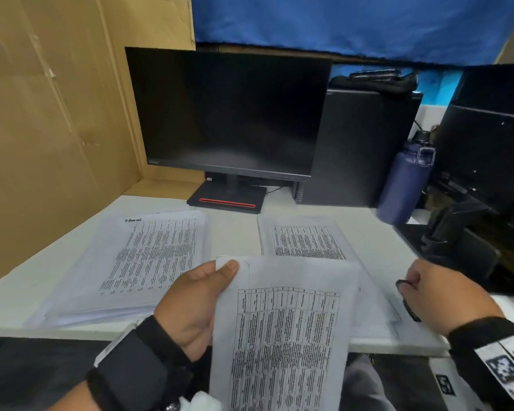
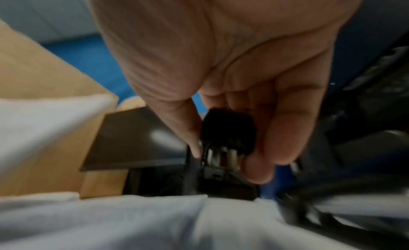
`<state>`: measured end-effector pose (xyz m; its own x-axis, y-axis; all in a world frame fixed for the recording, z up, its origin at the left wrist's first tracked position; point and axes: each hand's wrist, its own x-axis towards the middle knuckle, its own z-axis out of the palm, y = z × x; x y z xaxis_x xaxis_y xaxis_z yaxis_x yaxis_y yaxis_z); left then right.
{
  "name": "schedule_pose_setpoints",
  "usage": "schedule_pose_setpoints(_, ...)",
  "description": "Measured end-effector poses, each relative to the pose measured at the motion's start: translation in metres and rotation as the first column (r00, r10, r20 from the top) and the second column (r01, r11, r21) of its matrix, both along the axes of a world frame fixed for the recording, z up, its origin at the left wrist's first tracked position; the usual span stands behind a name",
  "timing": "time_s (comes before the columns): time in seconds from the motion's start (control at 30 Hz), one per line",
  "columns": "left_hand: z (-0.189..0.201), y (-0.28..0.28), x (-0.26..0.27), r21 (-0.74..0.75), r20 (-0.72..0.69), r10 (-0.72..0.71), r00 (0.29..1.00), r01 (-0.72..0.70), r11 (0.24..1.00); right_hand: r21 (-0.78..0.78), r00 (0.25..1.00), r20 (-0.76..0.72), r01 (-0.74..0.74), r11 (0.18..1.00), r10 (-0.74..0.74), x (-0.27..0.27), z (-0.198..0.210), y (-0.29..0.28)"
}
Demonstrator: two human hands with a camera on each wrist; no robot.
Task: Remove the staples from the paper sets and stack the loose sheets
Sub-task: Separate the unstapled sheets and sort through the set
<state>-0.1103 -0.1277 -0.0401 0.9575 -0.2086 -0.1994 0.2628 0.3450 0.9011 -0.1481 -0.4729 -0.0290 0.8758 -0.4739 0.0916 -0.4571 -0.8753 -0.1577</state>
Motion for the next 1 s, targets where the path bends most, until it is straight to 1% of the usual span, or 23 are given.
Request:
schedule_pose_setpoints(0.07,0.001,0.0,0.0,0.006,0.005,-0.008,1.0,0.008,1.0,-0.015,0.996,-0.089,0.02,1.0,-0.021,0.003,-0.017,-0.011)
schedule_pose_setpoints(0.1,0.001,0.0,0.0,0.007,0.007,-0.015,1.0,0.015,1.0,-0.001,0.995,-0.102,0.021,1.0,-0.021,0.004,-0.023,-0.014)
schedule_pose_setpoints(0.17,0.002,0.0,-0.001,0.004,0.007,-0.026,1.0,0.026,1.0,0.021,0.997,-0.076,0.017,1.0,-0.015,0.005,-0.027,-0.011)
schedule_pose_setpoints(0.23,0.002,0.0,-0.001,0.004,0.005,-0.033,0.999,0.033,0.999,0.016,1.0,0.007,-0.001,1.0,0.001,0.005,-0.018,-0.003)
schedule_pose_setpoints(0.27,0.002,0.0,-0.002,0.006,0.007,-0.036,0.999,0.036,0.999,-0.006,0.995,0.096,-0.032,0.999,0.033,0.004,-0.009,0.005)
schedule_pose_setpoints(0.3,0.002,-0.001,-0.002,0.011,0.008,-0.043,0.999,0.043,0.999,-0.031,0.973,0.216,-0.076,0.997,0.081,0.0,0.002,0.017)
schedule_pose_setpoints(0.33,0.002,-0.001,-0.003,0.014,0.013,-0.051,0.999,0.051,0.999,-0.065,0.925,0.345,-0.148,0.987,0.162,-0.004,0.012,0.032)
schedule_pose_setpoints(0.37,0.002,-0.002,-0.004,0.018,0.018,-0.059,0.998,0.058,0.998,-0.088,0.861,0.438,-0.246,0.965,0.259,-0.011,0.022,0.052)
schedule_pose_setpoints(0.4,0.001,-0.003,-0.006,0.019,0.022,-0.068,0.997,0.067,0.998,-0.09,0.793,0.491,-0.366,0.926,0.361,-0.018,0.028,0.072)
schedule_pose_setpoints(0.47,0.0,-0.007,-0.01,0.022,0.033,-0.094,0.995,0.093,0.995,-0.021,0.696,0.488,-0.594,0.804,0.527,-0.029,0.028,0.111)
schedule_pose_setpoints(0.53,-0.002,-0.012,-0.016,0.026,0.056,-0.144,0.988,0.143,0.989,0.043,0.626,0.466,-0.722,0.691,0.625,-0.033,0.013,0.134)
schedule_pose_setpoints(0.57,-0.003,-0.014,-0.019,0.03,0.074,-0.178,0.981,0.176,0.984,0.056,0.61,0.469,-0.743,0.667,0.639,-0.032,0.006,0.139)
schedule_pose_setpoints(0.6,-0.004,-0.015,-0.021,0.043,0.093,-0.206,0.974,0.203,0.978,0.043,0.599,0.486,-0.744,0.667,0.636,-0.03,-0.002,0.142)
schedule_pose_setpoints(0.7,-0.006,-0.017,-0.024,0.09,0.137,-0.236,0.962,0.225,0.97,-0.018,0.586,0.548,-0.706,0.708,0.597,-0.028,-0.011,0.143)
schedule_pose_setpoints(0.83,-0.004,-0.019,-0.025,0.104,0.157,-0.249,0.956,0.235,0.967,-0.029,0.536,0.632,-0.706,0.707,0.561,-0.03,-0.012,0.146)
schedule_pose_setpoints(0.87,-0.004,-0.019,-0.026,0.108,0.159,-0.255,0.954,0.24,0.965,-0.045,0.536,0.628,-0.7,0.713,0.565,-0.031,-0.012,0.147)
schedule_pose_setpoints(0.93,-0.003,-0.02,-0.027,0.111,0.152,-0.262,0.953,0.246,0.963,-0.082,0.558,0.596,-0.673,0.735,0.578,-0.033,-0.011,0.15)
schedule_pose_setpoints(1.0,-0.001,-0.019,-0.027,0.114,0.144,-0.259,0.955,0.244,0.963,-0.091,0.567,0.584,-0.666,0.741,0.581,-0.034,-0.012,0.152)
